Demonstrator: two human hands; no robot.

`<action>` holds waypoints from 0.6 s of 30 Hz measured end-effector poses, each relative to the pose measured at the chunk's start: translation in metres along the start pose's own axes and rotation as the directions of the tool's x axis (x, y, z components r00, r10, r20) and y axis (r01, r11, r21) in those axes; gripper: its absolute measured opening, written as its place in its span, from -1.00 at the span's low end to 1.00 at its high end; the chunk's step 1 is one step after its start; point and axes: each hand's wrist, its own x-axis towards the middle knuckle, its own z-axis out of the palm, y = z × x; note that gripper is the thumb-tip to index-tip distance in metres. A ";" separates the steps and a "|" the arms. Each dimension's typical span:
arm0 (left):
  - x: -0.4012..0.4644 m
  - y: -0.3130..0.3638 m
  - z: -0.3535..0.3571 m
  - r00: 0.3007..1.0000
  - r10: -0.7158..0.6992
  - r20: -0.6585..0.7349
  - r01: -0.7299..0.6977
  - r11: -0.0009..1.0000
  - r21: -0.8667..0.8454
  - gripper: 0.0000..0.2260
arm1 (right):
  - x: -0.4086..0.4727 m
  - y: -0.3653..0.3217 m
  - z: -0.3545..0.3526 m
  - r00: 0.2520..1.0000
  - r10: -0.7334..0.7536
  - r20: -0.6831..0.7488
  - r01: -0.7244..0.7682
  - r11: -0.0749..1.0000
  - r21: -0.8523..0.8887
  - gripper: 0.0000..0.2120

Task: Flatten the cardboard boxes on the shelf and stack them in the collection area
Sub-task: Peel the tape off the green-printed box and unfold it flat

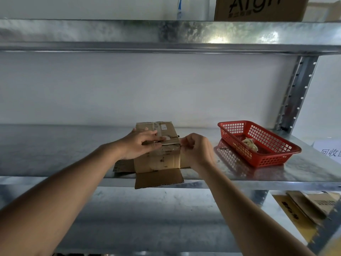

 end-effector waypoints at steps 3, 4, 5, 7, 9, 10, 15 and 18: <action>0.002 -0.002 0.000 1.000 -0.005 -0.012 0.005 1.000 0.028 -0.59 | 0.000 -0.004 -0.007 0.981 -0.182 0.065 0.191 0.968 -0.162 -0.70; 0.003 -0.002 0.000 1.000 -0.010 -0.012 0.010 0.999 0.035 -0.59 | 0.002 -0.007 -0.011 0.968 -0.237 0.089 0.250 0.948 -0.196 -0.71; 0.004 0.000 0.000 1.000 -0.014 -0.010 0.014 0.999 0.047 -0.59 | 0.004 -0.010 -0.014 0.956 -0.277 0.098 0.293 0.931 -0.218 -0.72; 0.006 0.005 0.001 1.000 -0.016 0.001 0.016 0.995 0.096 -0.62 | 0.007 -0.016 -0.019 0.939 -0.333 0.082 0.343 0.911 -0.230 -0.73; 0.007 0.011 0.002 0.999 -0.033 0.007 0.032 0.990 0.139 -0.67 | 0.011 -0.020 -0.022 0.942 -0.329 0.062 0.335 0.924 -0.186 -0.73; 0.007 0.012 0.003 0.999 -0.038 0.001 0.037 0.987 0.153 -0.68 | 0.012 -0.021 -0.023 0.952 -0.300 0.053 0.305 0.941 -0.144 -0.74; 0.006 0.027 0.000 0.984 -0.177 0.031 0.173 0.978 0.119 -0.65 | 0.007 -0.029 -0.022 0.980 -0.196 0.040 0.192 0.978 0.086 -0.70; 0.005 0.034 -0.008 0.957 -0.289 0.035 0.285 0.955 0.079 -0.31 | 0.002 -0.037 -0.018 0.978 -0.174 0.116 0.139 0.955 0.261 -0.73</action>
